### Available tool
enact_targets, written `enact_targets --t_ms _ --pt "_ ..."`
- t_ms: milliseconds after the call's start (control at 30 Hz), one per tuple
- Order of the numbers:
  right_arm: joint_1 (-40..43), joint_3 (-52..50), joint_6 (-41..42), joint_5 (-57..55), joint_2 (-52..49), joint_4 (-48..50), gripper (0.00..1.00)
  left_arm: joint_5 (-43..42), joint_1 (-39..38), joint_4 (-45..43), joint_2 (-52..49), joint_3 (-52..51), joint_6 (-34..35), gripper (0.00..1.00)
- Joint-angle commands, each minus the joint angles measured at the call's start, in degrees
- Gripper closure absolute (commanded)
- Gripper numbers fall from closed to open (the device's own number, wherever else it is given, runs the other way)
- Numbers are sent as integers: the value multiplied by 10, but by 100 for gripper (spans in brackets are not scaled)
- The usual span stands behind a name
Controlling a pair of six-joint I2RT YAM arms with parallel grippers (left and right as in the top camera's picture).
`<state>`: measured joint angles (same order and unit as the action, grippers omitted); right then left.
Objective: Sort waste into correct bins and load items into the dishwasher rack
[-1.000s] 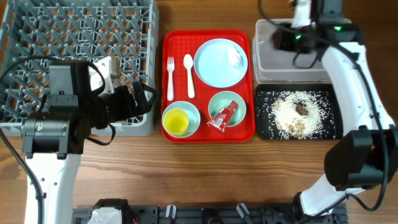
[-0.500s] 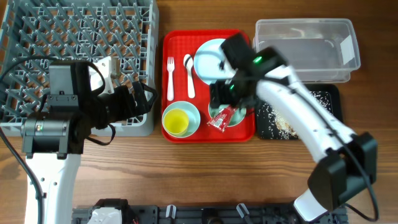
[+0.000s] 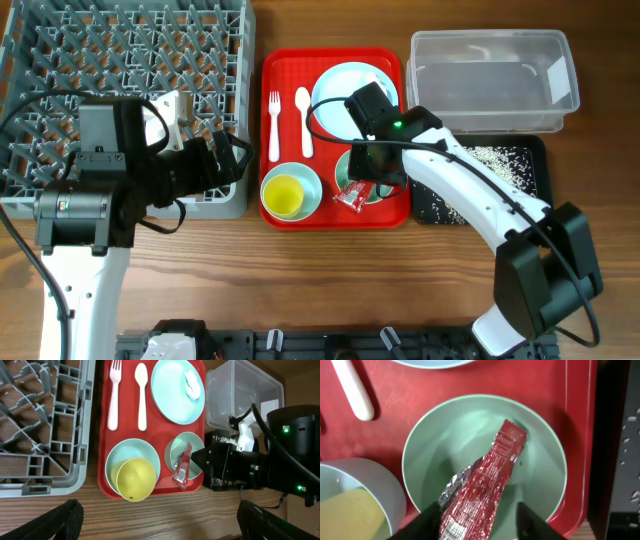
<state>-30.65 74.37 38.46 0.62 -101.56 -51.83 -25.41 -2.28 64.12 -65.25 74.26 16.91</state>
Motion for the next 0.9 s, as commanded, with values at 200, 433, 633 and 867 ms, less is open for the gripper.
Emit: enact_targets --t_ms 200,433,633,867 --pt "-1 0 22 17 -78 6 38 -7 3 0 2 7 3 0" --pt "0 2 21 33 -108 19 81 -7 3 0 2 7 3 0" --pt "0 40 -11 31 -67 17 96 -7 3 0 2 7 3 0" --pt "53 64 -28 -14 45 24 96 -7 3 0 2 7 3 0"
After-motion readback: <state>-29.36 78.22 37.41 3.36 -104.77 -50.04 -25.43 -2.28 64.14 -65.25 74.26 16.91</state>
